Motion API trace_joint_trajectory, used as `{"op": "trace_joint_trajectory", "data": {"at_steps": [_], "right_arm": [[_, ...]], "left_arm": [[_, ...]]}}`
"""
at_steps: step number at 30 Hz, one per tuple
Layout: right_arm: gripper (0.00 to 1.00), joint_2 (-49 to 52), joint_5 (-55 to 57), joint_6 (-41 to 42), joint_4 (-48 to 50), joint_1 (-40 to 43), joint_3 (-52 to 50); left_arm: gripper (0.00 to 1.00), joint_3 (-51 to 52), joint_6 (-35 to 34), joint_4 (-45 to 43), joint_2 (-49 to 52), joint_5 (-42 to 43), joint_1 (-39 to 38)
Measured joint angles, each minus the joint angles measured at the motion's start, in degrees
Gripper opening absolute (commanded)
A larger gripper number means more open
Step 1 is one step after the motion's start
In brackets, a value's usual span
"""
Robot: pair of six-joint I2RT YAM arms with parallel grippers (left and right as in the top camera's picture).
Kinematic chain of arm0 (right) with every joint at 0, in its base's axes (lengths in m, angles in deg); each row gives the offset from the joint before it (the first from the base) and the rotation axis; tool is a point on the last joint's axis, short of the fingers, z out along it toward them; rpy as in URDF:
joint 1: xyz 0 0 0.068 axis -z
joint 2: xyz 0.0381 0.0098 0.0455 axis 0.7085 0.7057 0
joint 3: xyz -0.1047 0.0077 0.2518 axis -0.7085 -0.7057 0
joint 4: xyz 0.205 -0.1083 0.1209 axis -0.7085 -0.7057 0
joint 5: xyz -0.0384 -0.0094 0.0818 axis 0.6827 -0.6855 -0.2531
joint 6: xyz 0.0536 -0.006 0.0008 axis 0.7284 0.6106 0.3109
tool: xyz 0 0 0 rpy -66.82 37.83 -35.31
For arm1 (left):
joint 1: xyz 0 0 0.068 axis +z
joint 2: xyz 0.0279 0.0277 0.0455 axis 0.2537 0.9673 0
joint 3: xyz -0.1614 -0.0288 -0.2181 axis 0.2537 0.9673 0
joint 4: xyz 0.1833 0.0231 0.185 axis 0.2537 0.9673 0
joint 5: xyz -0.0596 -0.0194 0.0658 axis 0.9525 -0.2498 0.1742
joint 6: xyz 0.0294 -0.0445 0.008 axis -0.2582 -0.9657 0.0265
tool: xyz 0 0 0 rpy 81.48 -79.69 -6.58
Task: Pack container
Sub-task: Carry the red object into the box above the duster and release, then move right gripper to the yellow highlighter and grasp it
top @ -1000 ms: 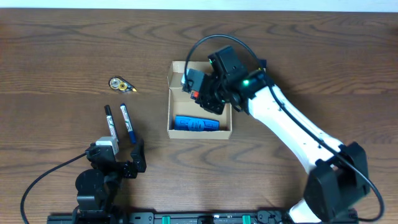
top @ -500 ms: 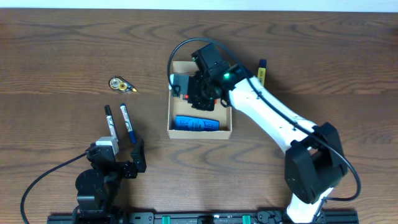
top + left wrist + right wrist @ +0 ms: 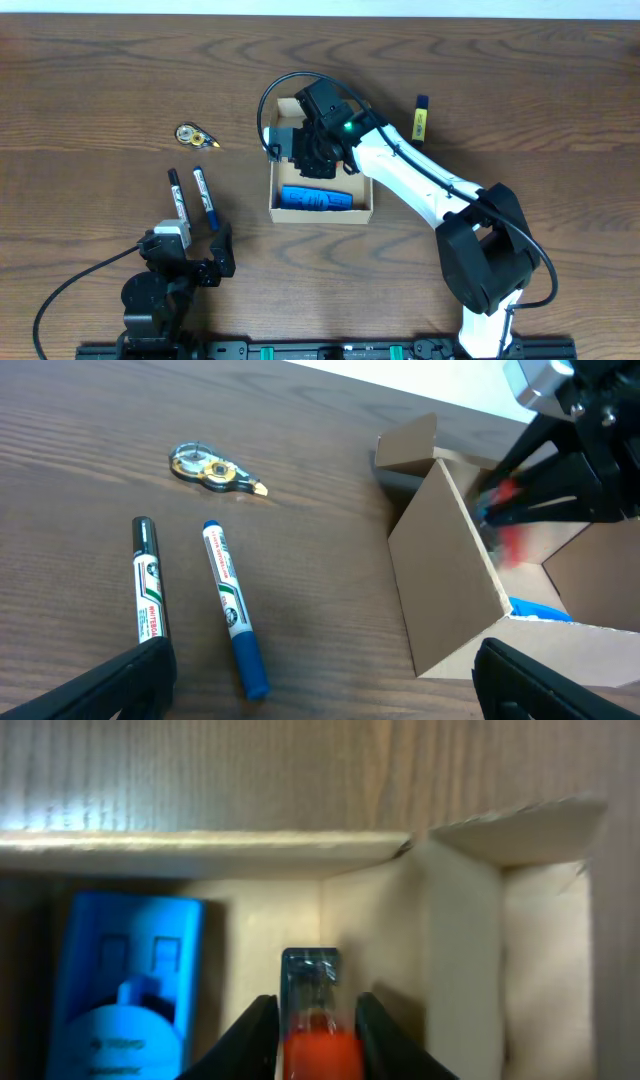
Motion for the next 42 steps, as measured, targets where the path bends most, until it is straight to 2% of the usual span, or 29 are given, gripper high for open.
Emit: {"op": "trace_joint_trajectory", "data": {"at_steps": [3, 5, 10, 14, 20, 25, 29, 36, 42], "right_arm": [[0.39, 0.0, 0.2, -0.1, 0.5, 0.0, 0.0], [0.54, 0.0, 0.2, 0.0, 0.5, 0.0, 0.0], [0.56, 0.0, 0.4, 0.5, 0.3, -0.2, 0.0], [0.56, -1.0, 0.5, 4.2, -0.8, -0.3, 0.0], [0.59, -11.8, 0.7, 11.9, -4.0, -0.5, 0.0], [0.62, -24.0, 3.6, 20.7, -9.6, 0.0, 0.7], [0.64, -29.6, 8.7, 31.8, -16.8, 2.3, 1.1], [0.66, -30.0, 15.9, 53.4, -28.1, 9.0, 0.4], [0.69, -28.4, 20.6, 63.7, -26.5, 14.3, -3.5]], "left_arm": [[0.95, 0.0, 0.0, 0.0, 0.0, 0.0, 0.0], [0.95, 0.0, 0.0, 0.0, 0.0, 0.0, 0.0], [0.95, 0.0, 0.0, 0.0, 0.0, 0.0, 0.0], [0.95, 0.0, 0.0, 0.0, 0.0, 0.0, 0.0], [0.95, 0.0, 0.0, 0.0, 0.0, 0.0, 0.0], [0.95, 0.0, 0.0, 0.0, 0.0, 0.0, 0.0], [0.96, 0.0, 0.0, 0.0, 0.0, 0.0, 0.0], [0.95, 0.0, 0.0, 0.0, 0.0, 0.0, 0.0], [0.95, 0.0, 0.0, 0.0, 0.0, 0.0, 0.0]]}}
